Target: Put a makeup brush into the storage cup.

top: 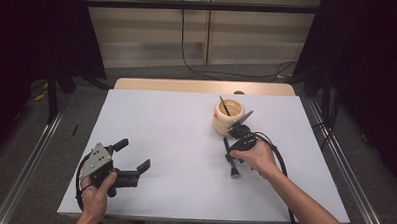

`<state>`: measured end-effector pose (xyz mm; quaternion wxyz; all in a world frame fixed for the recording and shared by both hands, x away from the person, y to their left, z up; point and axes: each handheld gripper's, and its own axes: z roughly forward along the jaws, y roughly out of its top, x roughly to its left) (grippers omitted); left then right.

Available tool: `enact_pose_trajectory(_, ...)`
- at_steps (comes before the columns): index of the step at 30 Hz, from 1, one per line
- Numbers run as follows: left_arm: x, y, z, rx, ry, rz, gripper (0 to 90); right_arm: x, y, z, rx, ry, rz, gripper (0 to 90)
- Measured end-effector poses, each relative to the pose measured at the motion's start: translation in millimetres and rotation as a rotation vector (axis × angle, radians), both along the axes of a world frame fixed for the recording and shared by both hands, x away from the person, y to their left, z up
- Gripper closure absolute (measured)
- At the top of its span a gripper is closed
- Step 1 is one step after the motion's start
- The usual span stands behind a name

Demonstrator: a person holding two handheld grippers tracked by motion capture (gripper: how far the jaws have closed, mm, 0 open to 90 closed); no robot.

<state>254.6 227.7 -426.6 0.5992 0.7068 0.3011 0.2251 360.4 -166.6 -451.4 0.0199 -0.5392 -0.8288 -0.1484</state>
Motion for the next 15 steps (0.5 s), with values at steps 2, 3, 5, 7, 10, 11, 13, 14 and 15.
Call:
enact_pose_trajectory(2,-0.2,-0.1,0.0,0.001,-0.001,0.0,0.8,-1.1,0.9,-0.3,-0.008,-0.011,0.003,71.7)
enact_pose_trajectory(3,-0.3,-0.1,0.0,0.002,-0.001,-0.001,0.8,-2.0,1.2,-0.5,-0.015,-0.018,0.002,72.8)
enact_pose_trajectory(5,-0.1,-0.4,-0.3,0.004,0.001,-0.002,0.8,-2.8,1.8,-0.5,-0.027,-0.026,0.001,75.3)
enact_pose_trajectory(7,-0.4,-0.6,-0.1,0.001,0.0,-0.003,0.8,-1.9,1.8,-0.7,-0.036,-0.028,0.007,77.8)
enact_pose_trajectory(10,-0.2,0.1,-0.1,0.002,0.0,-0.001,0.8,-1.1,1.4,-0.6,-0.033,-0.02,0.012,78.3)
enact_pose_trajectory(11,-0.1,0.1,-0.1,0.002,0.001,-0.001,0.8,-0.8,1.6,-0.5,-0.037,-0.021,0.016,78.8)
enact_pose_trajectory(13,0.0,-0.1,-0.3,0.005,0.001,-0.002,0.8,0.1,1.9,-0.2,-0.036,-0.015,0.014,79.0)
enact_pose_trajectory(14,0.0,-0.4,-0.4,0.006,0.001,-0.004,0.8,0.7,2.0,0.0,-0.036,-0.01,0.015,79.0)
enact_pose_trajectory(15,0.0,-0.5,-0.4,0.007,0.002,-0.005,0.8,1.4,1.7,0.1,-0.031,-0.002,0.011,79.0)
